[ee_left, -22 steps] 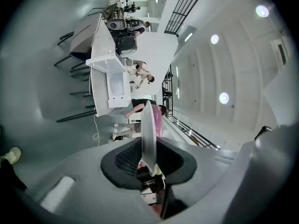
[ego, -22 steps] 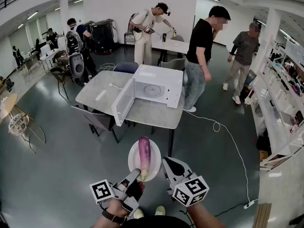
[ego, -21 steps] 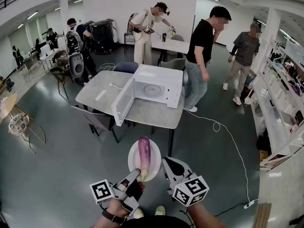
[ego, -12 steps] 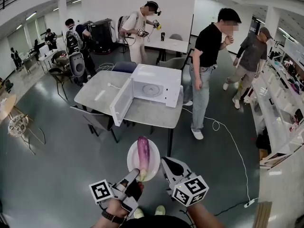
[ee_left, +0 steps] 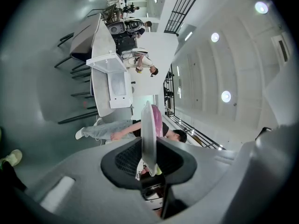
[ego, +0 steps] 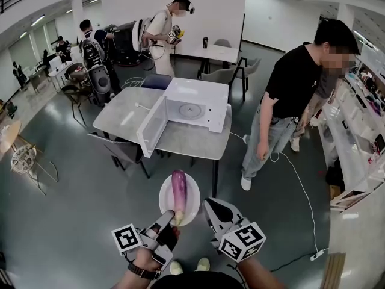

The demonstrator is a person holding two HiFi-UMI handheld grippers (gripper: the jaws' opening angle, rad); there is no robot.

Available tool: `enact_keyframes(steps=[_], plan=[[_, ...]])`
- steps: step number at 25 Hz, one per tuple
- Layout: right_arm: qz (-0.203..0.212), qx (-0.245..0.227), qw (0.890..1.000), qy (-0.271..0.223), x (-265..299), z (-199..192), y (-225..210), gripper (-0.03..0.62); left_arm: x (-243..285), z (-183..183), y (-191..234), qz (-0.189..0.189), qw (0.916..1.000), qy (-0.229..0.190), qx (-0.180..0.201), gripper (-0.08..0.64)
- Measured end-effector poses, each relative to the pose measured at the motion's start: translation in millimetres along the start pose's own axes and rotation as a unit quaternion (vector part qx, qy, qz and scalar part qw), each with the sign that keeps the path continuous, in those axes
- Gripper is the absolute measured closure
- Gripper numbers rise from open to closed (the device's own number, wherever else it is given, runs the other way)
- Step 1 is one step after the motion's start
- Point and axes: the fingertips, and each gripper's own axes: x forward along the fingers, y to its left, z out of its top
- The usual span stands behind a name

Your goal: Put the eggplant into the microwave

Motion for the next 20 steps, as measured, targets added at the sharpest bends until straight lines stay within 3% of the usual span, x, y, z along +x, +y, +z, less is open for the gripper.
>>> enact_keyframes(steps=[20], plan=[[0.017,0.008,1.000,-0.004,-25.8,6.1,-54.8,0.591,52.5,-18.0,1.0,0.005,0.9995,-0.028,0.010,0.479]])
